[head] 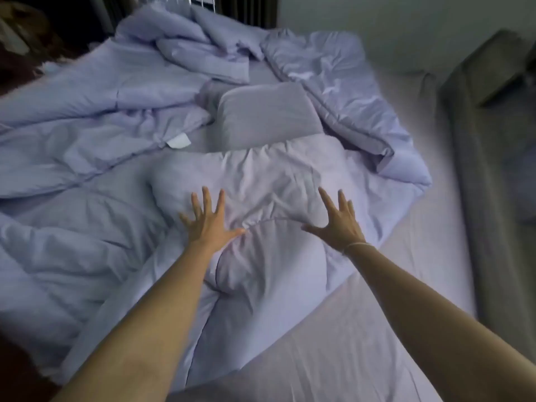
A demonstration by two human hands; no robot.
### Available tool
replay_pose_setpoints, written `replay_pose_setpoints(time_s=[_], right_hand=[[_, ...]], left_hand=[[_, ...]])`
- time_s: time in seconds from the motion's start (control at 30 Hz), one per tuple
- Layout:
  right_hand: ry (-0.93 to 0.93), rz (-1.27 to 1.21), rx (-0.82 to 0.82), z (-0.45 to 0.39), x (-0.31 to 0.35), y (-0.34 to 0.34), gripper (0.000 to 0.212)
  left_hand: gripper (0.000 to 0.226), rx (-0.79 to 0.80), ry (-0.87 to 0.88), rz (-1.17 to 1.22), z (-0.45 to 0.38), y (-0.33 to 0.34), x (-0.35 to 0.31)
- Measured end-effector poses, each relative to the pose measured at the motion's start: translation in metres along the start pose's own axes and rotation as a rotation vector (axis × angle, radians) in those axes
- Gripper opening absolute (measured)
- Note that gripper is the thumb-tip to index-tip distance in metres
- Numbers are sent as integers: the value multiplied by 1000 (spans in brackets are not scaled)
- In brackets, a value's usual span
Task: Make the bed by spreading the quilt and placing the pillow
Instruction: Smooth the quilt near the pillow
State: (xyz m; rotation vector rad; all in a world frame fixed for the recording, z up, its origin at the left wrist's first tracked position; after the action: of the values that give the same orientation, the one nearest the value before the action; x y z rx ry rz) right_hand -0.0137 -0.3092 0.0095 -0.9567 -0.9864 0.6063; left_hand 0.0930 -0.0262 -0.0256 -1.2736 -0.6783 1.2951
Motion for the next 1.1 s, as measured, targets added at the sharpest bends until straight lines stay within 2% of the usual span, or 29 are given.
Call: replay_pose_setpoints(time_s=[0.17,0.23,0.3,0.37,0.43,0.5,0.63,0.7,0.77,0.87,0.93,0.97,1.0,1.03,1.07,1.1], right_hand=[[-25,89,88,-50,7,40,104],[-81,137,120,-62,4,66,92],[-100,138,152,-68,-6,90,71],[-120,203,159,-62,-17,107,56],[-130,299,155,-49,-26,117,53],[-135,291,134,-36,-31,118,56],[-21,73,69,2,-62,95,54],[48,-16,-15,35,-88,67,45],[78,-69,-88,77,-112,34,35],[183,-127,-166,136,-158,-8,35],[289,-242,-213,166,-179,-30,40],[306,-361,-259,177,-181,-40,34],[310,-516,-297,185,-178,-47,27],[308,-648,-318,188,-173,-50,32],[299,-716,-304,190,-164,-47,43],[284,-679,-270,188,-155,-39,56]], left_hand=[[121,-83,-41,-55,-45,-3,23],[119,-61,-54,-58,-55,13,37],[118,-14,-60,-19,-65,32,53],[109,40,-30,-19,-67,47,58],[93,76,49,-84,-62,56,49],[82,98,147,-130,-50,58,32],[71,178,211,-62,-12,57,8],[53,198,273,33,18,50,-12],[30,159,387,117,52,36,-44],[43,50,597,192,100,16,-98],[38,-91,790,238,129,11,-135],[38,-116,857,234,141,20,-152],[43,-47,877,218,149,38,-169],[52,95,858,203,154,62,-182],[59,264,812,187,162,91,-191],[64,398,769,162,170,117,-199]])
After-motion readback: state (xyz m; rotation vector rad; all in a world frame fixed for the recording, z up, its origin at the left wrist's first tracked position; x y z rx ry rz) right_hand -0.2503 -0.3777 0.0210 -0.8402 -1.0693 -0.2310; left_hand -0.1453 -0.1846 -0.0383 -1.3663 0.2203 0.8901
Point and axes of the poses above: each hand's wrist, its own z-axis away from the middle knuckle, its own y-axis out of the palm, x = y × z, the point moved 10 cm from there along -z, towards the middle knuckle, and after that the axes turned 2 degrees about y, right-handed, at the moved point
